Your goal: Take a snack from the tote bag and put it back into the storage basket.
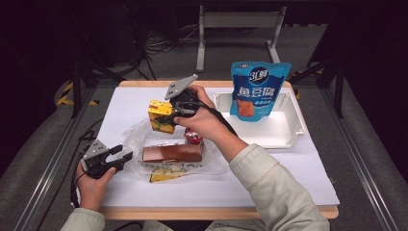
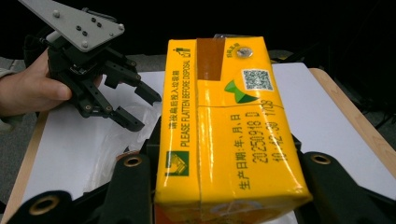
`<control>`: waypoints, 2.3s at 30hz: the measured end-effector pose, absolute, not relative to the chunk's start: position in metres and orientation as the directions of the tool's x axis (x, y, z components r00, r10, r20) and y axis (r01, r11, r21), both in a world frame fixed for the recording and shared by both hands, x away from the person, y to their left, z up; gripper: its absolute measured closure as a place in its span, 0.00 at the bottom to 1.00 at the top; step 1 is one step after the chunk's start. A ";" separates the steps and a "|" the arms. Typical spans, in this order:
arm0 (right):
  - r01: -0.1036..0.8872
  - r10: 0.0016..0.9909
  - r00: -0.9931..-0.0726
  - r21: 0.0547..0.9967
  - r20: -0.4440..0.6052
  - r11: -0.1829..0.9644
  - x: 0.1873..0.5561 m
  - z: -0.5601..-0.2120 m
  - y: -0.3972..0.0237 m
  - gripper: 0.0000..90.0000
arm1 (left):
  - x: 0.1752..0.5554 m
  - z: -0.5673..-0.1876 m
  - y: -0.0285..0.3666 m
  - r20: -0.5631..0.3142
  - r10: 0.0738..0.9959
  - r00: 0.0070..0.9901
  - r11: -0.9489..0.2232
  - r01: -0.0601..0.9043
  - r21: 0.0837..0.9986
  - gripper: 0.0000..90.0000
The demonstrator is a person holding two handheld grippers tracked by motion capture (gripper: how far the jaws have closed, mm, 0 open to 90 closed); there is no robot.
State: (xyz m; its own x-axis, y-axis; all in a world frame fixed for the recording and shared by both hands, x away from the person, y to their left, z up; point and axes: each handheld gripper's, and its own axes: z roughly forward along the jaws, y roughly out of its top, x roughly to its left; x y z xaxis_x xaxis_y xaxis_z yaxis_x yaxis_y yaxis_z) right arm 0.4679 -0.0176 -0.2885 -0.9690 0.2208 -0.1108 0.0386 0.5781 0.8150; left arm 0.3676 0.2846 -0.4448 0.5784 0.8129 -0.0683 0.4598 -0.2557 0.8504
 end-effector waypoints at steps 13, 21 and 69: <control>0.032 0.250 -0.959 0.821 -0.136 0.570 0.467 -0.270 -0.048 0.62 | 0.370 -0.445 0.282 -0.067 0.810 0.582 -0.262 0.462 0.847 0.49; 0.054 0.280 -0.951 0.819 -0.132 0.572 0.468 -0.263 -0.067 0.61 | 0.369 -0.444 0.282 -0.059 0.813 0.579 -0.264 0.458 0.849 0.49; 0.140 0.457 -0.875 0.820 -0.160 0.556 0.496 -0.260 -0.171 0.61 | 0.370 -0.445 0.280 -0.057 0.818 0.573 -0.268 0.467 0.843 0.49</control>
